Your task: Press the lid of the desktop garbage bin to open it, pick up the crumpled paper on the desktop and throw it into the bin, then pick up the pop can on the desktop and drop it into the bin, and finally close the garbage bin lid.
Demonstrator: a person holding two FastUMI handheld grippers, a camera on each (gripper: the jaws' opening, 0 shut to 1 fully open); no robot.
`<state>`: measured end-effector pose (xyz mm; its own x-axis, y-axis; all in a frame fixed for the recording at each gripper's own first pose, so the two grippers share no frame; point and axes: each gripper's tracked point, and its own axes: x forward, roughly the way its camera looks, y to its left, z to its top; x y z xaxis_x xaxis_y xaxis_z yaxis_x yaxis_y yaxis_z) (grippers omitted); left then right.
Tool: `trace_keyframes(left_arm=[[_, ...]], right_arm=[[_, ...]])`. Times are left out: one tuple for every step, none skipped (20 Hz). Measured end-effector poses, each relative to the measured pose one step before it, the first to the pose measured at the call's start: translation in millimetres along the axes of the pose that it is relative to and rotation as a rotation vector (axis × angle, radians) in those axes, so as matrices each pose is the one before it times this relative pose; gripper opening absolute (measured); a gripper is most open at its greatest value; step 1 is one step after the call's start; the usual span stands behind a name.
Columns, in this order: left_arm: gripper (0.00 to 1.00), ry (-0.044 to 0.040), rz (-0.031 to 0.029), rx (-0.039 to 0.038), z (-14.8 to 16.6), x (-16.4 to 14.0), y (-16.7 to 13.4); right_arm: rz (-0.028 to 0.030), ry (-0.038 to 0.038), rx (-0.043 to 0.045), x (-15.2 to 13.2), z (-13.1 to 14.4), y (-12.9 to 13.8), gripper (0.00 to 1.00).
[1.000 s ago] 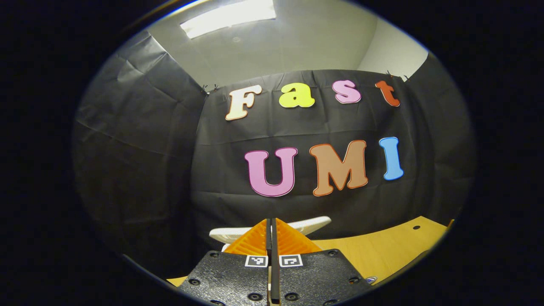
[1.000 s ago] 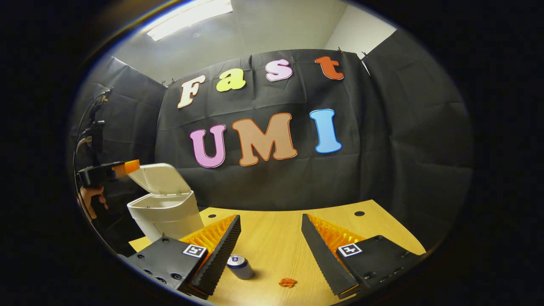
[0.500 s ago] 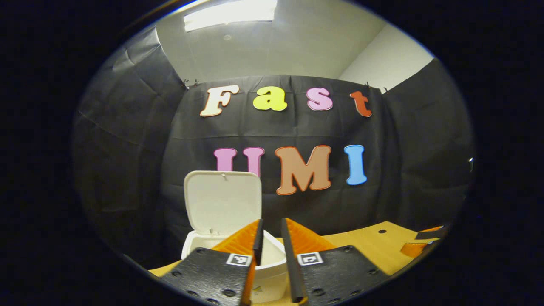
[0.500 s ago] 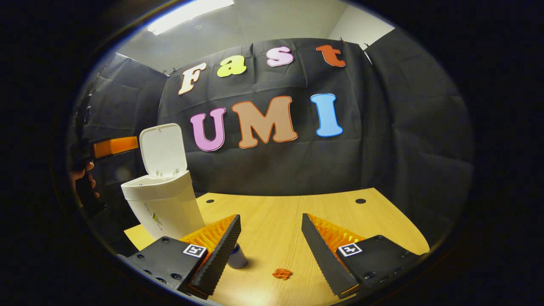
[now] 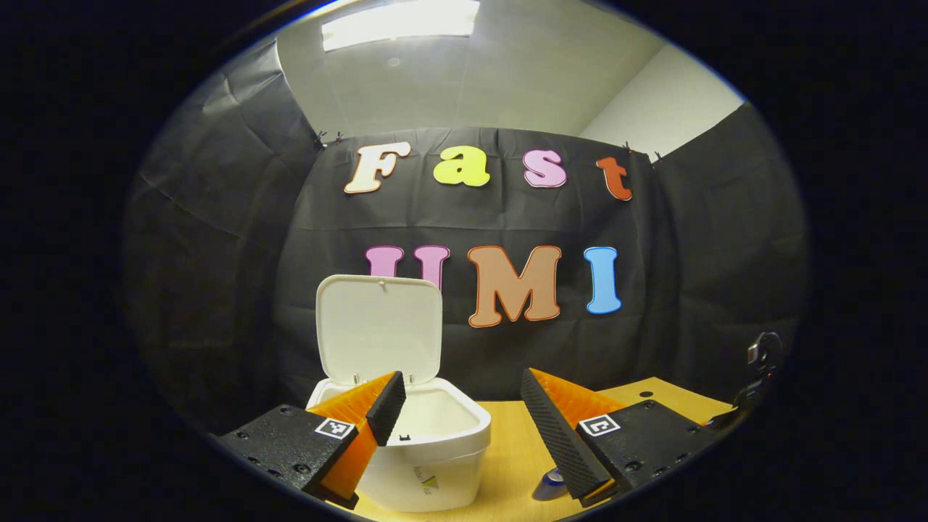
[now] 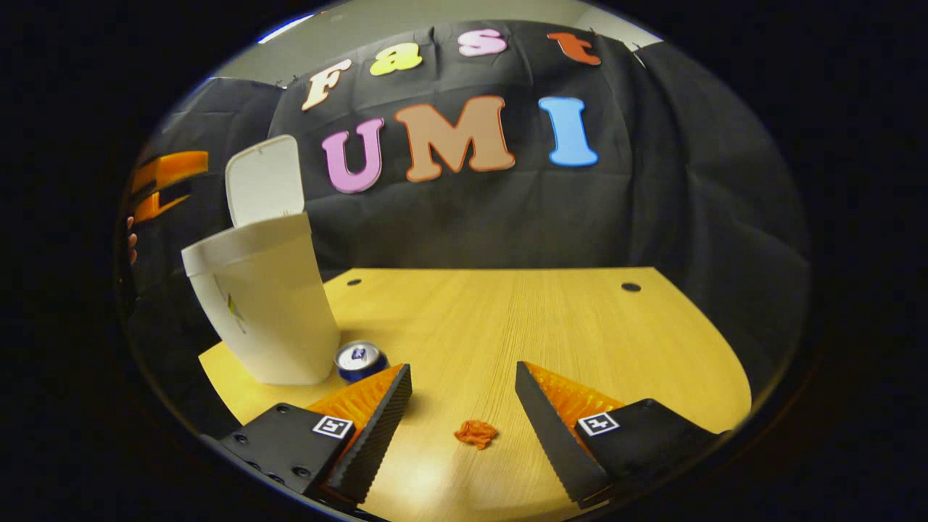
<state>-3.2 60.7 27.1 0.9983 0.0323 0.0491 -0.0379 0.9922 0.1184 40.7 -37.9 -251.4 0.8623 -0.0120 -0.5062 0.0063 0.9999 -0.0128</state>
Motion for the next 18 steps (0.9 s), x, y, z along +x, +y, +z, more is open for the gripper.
trace_keyframes(left_arm=[[0.96, -0.01181, 0.00746, 0.00008, 3.06, -2.14, 4.12], [0.96, -0.00976, 0.00575, -0.00447, 2.37, -2.17, 2.79], [0.99, -0.00560, 0.00734, -0.00313, 1.46, -1.19, 2.88], [0.99, -0.00014, 0.00812, 0.00208, -1.26, -2.04, 3.89], [0.99, 0.00562, 0.00963, 0.00865, -1.34, -0.95, 4.15], [0.96, 0.00700, 0.01064, 0.01193, -2.76, -0.84, 4.94], [0.95, 0.00827, 0.00985, 0.01223, -2.50, -0.56, 4.76], [0.95, 0.00864, 0.00739, 0.00895, -2.54, -0.78, 2.87], [0.96, 0.00738, 0.00632, 0.00196, -2.39, -0.36, 3.17], [0.99, 0.00291, 0.00552, -0.00677, -1.73, -0.38, 2.64], [0.96, 0.00340, 0.00223, -0.01059, -1.25, 0.06, 1.74], [0.96, 0.00080, 0.00548, -0.00654, -0.68, -0.75, 2.58], [0.96, 0.00166, 0.00461, -0.00006, -0.24, 0.69, 2.34], [0.99, 0.00363, 0.00556, 0.00566, -1.56, -0.26, 2.06], [0.99, 0.00147, 0.00445, 0.00788, 0.18, 0.69, 2.15], [0.96, 0.00041, 0.00286, 0.00629, 0.23, 1.16, 1.65], [0.96, -0.00032, 0.00250, 0.00311, -0.45, 0.96, 1.27], [0.99, 0.00071, 0.00154, -0.00107, -0.73, 1.06, 1.13]], right_arm=[[-0.00040, 0.06778, 0.00554, 11.27, -16.58, -3.46, 0.96], [0.00229, 0.06769, 0.00691, 10.24, -12.53, -1.08, 0.96], [-0.00368, 0.04780, 0.00461, 9.03, -8.56, -3.74, 0.96], [0.00074, 0.03497, 0.00552, 9.02, -4.09, -0.15, 0.97], [0.00065, 0.02605, 0.00787, 5.46, -3.43, -0.02, 0.97], [0.00380, 0.01622, 0.00447, 3.55, -0.92, 0.25, 0.97], [-0.00390, 0.01104, -0.00483, 3.87, -0.20, -1.57, 0.97], [-0.00854, 0.01273, -0.01238, 3.58, -0.30, -1.52, 0.97], [-0.01112, 0.01706, -0.01293, 5.62, -3.35, -1.05, 0.97], [-0.00227, 0.01752, -0.00804, 3.40, -1.01, -0.51, 0.95], [-0.00003, 0.01759, -0.00362, 4.02, -3.02, -0.07, 0.92], [0.00245, 0.01617, -0.00082, 3.26, -2.00, 1.39, 0.84], [0.00073, 0.01816, 0.00255, 2.21, -2.64, 1.03, 0.80], [0.00309, 0.01432, 0.00517, 1.76, -1.39, 3.13, 0.68], [0.00518, 0.00716, 0.00526, -1.07, -1.12, -0.34, 0.63], [0.00136, 0.00207, 0.00052, -0.72, 0.54, 0.77, 0.55], [0.00048, -0.00090, -0.00178, 0.79, 0.17, 0.57, 0.50], [0.00286, 0.00641, -0.00173, -0.24, -0.19, 0.38, 0.40]])
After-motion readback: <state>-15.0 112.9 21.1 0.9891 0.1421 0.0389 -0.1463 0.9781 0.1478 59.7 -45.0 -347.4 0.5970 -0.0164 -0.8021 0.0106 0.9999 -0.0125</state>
